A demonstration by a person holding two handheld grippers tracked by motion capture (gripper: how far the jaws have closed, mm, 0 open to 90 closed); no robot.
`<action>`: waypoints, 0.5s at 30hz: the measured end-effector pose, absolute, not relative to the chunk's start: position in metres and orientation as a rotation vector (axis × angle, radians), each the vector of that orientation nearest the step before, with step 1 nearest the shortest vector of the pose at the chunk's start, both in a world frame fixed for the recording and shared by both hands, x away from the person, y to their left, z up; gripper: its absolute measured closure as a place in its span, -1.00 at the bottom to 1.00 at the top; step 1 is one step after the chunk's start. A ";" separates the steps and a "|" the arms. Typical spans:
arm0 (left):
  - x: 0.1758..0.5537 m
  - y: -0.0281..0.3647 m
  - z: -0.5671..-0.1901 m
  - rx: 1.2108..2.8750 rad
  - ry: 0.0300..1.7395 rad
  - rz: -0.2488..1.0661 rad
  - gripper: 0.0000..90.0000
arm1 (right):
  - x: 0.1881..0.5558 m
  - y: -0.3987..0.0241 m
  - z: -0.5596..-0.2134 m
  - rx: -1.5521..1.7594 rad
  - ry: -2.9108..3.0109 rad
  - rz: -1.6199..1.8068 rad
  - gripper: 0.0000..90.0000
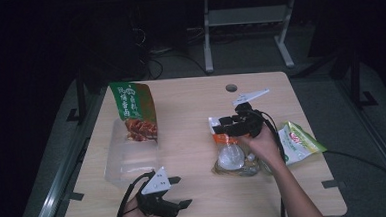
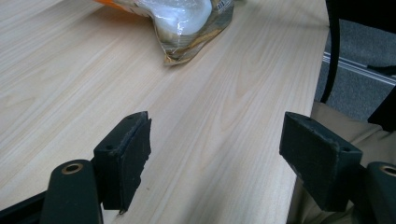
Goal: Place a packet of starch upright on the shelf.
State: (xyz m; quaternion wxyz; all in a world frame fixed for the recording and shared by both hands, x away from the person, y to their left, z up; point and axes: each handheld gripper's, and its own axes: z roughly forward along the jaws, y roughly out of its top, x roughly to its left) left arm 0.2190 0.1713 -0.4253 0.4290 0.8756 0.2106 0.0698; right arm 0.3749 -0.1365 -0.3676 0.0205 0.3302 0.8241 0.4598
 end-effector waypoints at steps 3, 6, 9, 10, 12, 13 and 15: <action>0.219 0.171 -0.425 2.190 0.526 0.174 -0.46 | 0.372 -0.144 -0.370 1.032 2.553 1.420 0.11; 0.219 0.171 -0.426 2.191 0.521 0.177 -0.46 | 0.368 -0.153 -0.373 1.053 2.553 1.396 0.11; 0.219 0.170 -0.426 2.185 0.518 0.175 -0.46 | 0.365 -0.163 -0.377 1.082 2.549 1.383 0.11; 0.220 0.170 -0.426 2.190 0.514 0.177 -0.46 | 0.365 -0.165 -0.378 1.086 2.549 1.381 0.11; 0.220 0.170 -0.426 2.190 0.516 0.177 -0.46 | 0.363 -0.171 -0.380 1.101 2.548 1.364 0.10; 0.219 0.169 -0.426 2.187 0.520 0.177 -0.46 | 0.362 -0.173 -0.380 1.109 2.551 1.351 0.10; 0.219 0.168 -0.427 2.184 0.521 0.174 -0.46 | 0.361 -0.178 -0.381 1.113 2.543 1.349 0.10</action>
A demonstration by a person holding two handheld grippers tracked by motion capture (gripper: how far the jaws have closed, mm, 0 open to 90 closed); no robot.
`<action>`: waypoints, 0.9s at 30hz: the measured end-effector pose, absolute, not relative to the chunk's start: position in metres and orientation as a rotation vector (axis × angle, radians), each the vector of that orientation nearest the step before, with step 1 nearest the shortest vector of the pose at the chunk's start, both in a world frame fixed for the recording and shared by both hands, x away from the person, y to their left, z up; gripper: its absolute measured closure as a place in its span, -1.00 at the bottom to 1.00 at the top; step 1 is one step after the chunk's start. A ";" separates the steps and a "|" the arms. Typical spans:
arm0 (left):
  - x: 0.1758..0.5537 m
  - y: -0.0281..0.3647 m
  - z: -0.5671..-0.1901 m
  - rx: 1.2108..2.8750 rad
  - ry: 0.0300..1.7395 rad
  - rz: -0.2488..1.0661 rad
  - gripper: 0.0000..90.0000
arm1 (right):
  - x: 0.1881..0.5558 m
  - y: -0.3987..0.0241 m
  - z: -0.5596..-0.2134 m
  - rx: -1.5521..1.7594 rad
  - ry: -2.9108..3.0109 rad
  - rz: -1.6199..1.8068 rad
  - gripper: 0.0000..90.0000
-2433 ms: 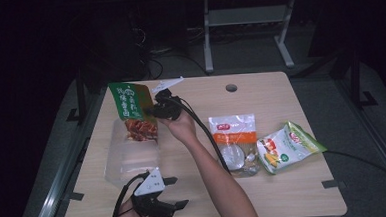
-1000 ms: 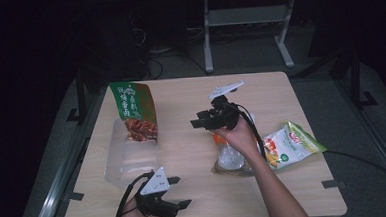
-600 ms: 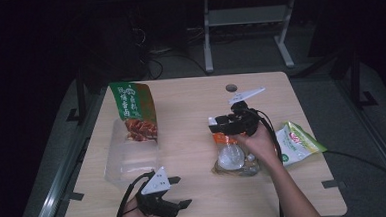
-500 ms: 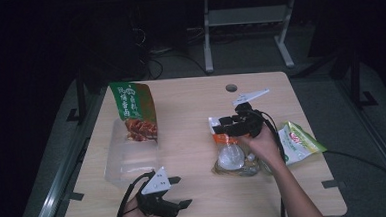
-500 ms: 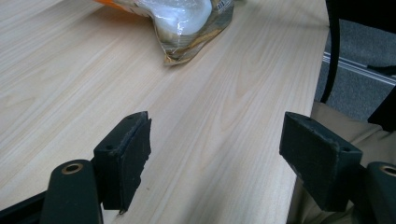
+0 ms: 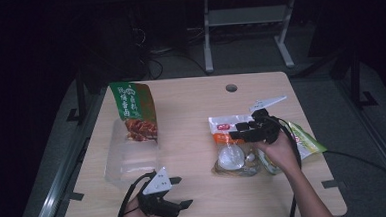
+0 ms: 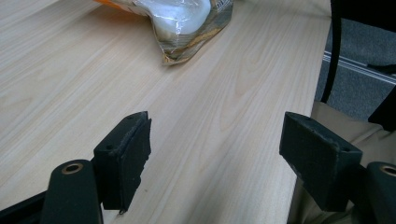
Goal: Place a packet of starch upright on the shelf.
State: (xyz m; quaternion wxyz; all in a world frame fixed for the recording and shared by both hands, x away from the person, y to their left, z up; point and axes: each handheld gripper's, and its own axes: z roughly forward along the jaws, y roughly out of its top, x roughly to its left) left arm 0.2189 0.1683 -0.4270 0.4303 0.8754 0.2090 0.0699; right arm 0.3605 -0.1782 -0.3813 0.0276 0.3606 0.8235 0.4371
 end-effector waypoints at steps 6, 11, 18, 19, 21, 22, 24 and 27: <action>0.218 0.166 -0.428 2.190 0.514 0.176 -0.46 | 0.357 -0.194 -0.386 1.152 2.532 1.315 0.08; 0.218 0.166 -0.428 2.191 0.512 0.176 -0.46 | 0.359 -0.207 -0.394 1.217 2.521 1.265 0.04; 0.218 0.164 -0.428 2.195 0.512 0.175 -0.46 | 0.363 -0.222 -0.404 1.294 2.503 1.169 -0.08; 0.218 0.164 -0.428 2.196 0.513 0.174 -0.46 | 0.363 -0.224 -0.406 1.302 2.499 1.150 -0.10; 0.218 0.163 -0.429 2.200 0.509 0.172 -0.46 | 0.364 -0.226 -0.410 1.335 2.495 1.134 -0.14; 0.218 0.163 -0.429 2.199 0.510 0.169 -0.46 | 0.365 -0.228 -0.412 1.344 2.494 1.129 -0.14; 0.218 0.162 -0.430 2.199 0.512 0.167 -0.46 | 0.368 -0.230 -0.415 1.364 2.492 1.126 -0.14; 0.218 0.160 -0.430 2.206 0.505 0.166 -0.46 | 0.374 -0.230 -0.420 1.397 2.491 1.113 -0.14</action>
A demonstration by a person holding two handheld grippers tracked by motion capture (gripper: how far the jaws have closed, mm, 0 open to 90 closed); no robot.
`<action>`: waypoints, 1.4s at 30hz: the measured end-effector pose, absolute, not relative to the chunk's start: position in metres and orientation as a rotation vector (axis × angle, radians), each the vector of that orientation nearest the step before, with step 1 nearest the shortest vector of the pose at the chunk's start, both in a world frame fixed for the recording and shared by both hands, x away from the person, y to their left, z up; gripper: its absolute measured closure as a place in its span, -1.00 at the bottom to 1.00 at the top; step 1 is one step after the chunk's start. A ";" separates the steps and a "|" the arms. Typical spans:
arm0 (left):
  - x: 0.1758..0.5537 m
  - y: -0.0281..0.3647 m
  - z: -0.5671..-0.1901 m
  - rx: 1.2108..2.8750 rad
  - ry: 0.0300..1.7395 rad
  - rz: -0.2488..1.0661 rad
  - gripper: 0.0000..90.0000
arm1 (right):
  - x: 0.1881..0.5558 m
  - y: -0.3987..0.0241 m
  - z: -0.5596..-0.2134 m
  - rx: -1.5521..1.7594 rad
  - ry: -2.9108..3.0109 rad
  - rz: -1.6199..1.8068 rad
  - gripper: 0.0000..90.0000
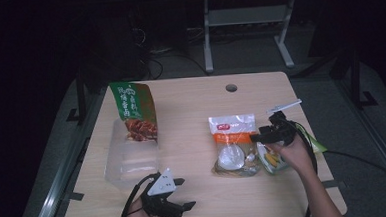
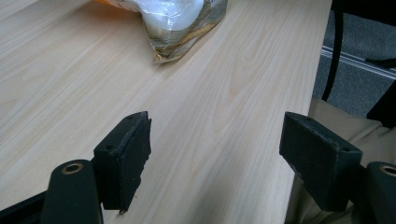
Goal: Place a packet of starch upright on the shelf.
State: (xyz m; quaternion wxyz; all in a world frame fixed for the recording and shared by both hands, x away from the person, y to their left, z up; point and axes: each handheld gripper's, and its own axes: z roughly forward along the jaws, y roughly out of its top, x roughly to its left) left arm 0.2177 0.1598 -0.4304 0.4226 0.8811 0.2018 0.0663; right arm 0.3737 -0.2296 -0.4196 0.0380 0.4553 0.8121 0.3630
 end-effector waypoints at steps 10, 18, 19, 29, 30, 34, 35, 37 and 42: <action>0.220 0.157 -0.432 2.210 0.505 0.157 -0.46 | 0.391 -0.218 -0.436 1.457 2.607 1.130 0.40; 0.220 0.156 -0.433 2.208 0.506 0.154 -0.46 | 0.385 -0.215 -0.430 1.383 2.634 1.157 0.95; 0.221 0.156 -0.433 2.207 0.510 0.153 -0.46 | 0.383 -0.214 -0.428 1.371 2.633 1.163 0.98; 0.228 0.159 -0.431 2.184 0.533 0.146 -0.46 | 0.366 -0.209 -0.411 1.253 2.621 1.214 0.99; 0.229 0.158 -0.431 2.183 0.536 0.145 -0.46 | 0.364 -0.208 -0.410 1.245 2.616 1.224 0.99; 0.235 0.159 -0.430 2.175 0.552 0.142 -0.47 | 0.357 -0.208 -0.407 1.221 2.593 1.283 0.99; 0.236 0.159 -0.430 2.171 0.555 0.140 -0.47 | 0.355 -0.209 -0.406 1.211 2.586 1.294 0.99; 0.237 0.157 -0.429 2.168 0.564 0.139 -0.47 | 0.353 -0.208 -0.404 1.196 2.576 1.323 0.99; 0.241 0.153 -0.428 2.167 0.566 0.146 -0.47 | 0.345 -0.202 -0.395 1.148 2.561 1.358 0.99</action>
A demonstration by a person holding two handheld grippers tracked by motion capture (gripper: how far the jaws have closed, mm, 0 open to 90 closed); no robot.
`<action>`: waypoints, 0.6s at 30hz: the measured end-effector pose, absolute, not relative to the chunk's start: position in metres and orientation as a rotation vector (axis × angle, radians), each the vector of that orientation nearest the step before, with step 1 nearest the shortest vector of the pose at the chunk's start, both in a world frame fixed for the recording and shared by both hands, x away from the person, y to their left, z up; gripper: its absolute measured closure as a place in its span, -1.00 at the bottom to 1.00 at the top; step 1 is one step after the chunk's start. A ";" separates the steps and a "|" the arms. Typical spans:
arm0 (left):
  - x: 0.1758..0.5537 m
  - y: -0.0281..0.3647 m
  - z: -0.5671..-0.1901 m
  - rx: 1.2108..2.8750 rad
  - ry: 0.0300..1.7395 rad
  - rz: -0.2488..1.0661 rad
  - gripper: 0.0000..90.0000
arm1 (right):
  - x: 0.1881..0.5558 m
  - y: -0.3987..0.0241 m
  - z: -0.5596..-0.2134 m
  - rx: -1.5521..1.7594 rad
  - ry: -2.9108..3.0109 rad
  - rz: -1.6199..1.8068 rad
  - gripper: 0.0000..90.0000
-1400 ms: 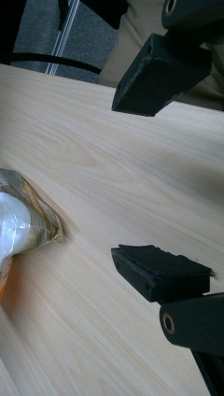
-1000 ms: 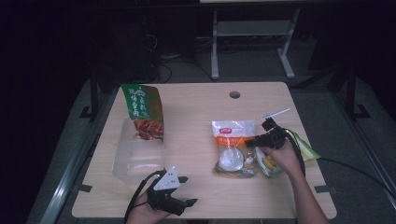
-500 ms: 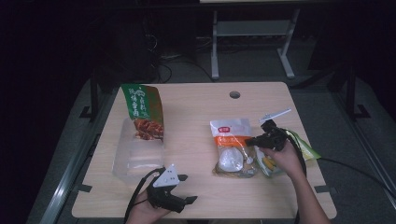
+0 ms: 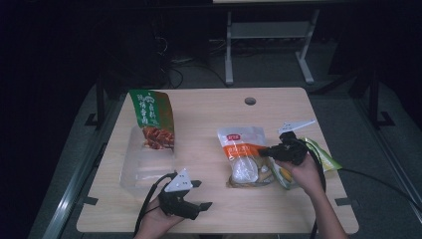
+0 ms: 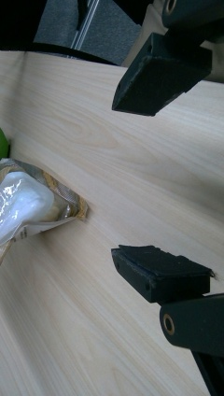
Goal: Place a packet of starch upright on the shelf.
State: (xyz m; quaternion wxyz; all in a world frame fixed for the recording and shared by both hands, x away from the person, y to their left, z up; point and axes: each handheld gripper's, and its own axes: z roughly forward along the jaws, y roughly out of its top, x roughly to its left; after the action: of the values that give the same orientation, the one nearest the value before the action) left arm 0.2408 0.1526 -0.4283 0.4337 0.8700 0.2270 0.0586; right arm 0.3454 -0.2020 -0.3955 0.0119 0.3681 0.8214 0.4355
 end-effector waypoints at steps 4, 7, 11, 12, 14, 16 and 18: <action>0.246 0.148 -0.428 2.170 0.566 0.149 -0.47 | 0.339 -0.197 -0.389 1.097 2.541 1.393 0.99; 0.251 0.145 -0.429 2.170 0.567 0.149 -0.47 | 0.334 -0.195 -0.385 1.067 2.534 1.409 0.99; 0.260 0.138 -0.432 2.163 0.585 0.149 -0.47 | 0.329 -0.193 -0.381 1.040 2.523 1.428 0.99; 0.263 0.135 -0.433 2.159 0.593 0.149 -0.47 | 0.327 -0.193 -0.380 1.044 2.516 1.436 0.99; 0.267 0.131 -0.434 2.155 0.599 0.141 -0.47 | 0.325 -0.192 -0.380 1.038 2.510 1.452 1.00; 0.272 0.125 -0.435 2.149 0.607 0.146 -0.47 | 0.324 -0.193 -0.379 1.034 2.508 1.456 1.00; 0.278 0.118 -0.437 2.135 0.618 0.137 -0.47 | 0.323 -0.193 -0.379 1.032 2.506 1.471 1.00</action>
State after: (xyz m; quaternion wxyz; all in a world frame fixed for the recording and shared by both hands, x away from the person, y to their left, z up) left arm 0.2779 0.1182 -0.4373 0.4418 0.8602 0.2488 0.0553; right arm 0.3226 -0.1930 -0.3788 0.0290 0.3344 0.8125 0.4767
